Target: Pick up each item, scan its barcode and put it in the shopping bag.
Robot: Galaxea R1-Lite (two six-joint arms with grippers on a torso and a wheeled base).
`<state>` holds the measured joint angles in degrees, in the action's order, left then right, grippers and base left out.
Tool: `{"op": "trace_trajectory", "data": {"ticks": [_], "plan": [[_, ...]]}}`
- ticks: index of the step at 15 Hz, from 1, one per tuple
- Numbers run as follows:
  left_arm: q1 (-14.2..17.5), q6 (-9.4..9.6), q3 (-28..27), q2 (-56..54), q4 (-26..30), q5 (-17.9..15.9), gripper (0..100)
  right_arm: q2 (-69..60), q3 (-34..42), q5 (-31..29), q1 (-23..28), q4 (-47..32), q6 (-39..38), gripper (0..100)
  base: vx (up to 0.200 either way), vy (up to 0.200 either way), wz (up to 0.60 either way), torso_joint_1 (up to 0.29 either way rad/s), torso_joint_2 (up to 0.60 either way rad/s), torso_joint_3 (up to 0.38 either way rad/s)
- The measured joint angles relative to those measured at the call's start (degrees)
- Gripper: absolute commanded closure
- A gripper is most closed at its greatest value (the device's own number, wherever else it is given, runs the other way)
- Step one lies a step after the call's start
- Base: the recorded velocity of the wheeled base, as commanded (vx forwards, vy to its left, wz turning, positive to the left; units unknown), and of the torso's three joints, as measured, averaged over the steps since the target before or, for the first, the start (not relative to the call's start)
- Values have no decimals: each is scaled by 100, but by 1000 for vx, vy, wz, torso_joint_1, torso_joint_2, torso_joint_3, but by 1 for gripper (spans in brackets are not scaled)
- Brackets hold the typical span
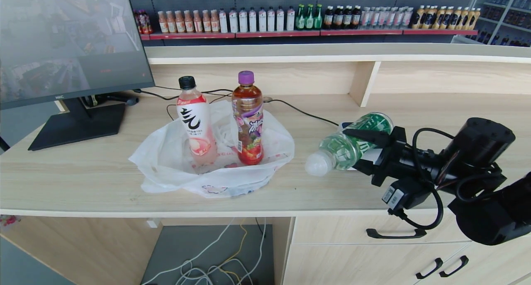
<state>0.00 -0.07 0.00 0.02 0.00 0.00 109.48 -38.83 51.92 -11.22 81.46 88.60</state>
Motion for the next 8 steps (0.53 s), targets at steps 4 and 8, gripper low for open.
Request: {"op": "trace_trajectory", "data": {"ticks": [4, 8], "plan": [[0, 0, 0, 0, 0, -2, 0, -4, 10, -2, -9, 49, -17, 100, 0, 0, 0, 0, 0, 0], [0, 0, 0, 0, 0, 0, 0, -6, -12, 0, -28, 51, -39, 100, 0, 0, 0, 0, 0, 0]]}}
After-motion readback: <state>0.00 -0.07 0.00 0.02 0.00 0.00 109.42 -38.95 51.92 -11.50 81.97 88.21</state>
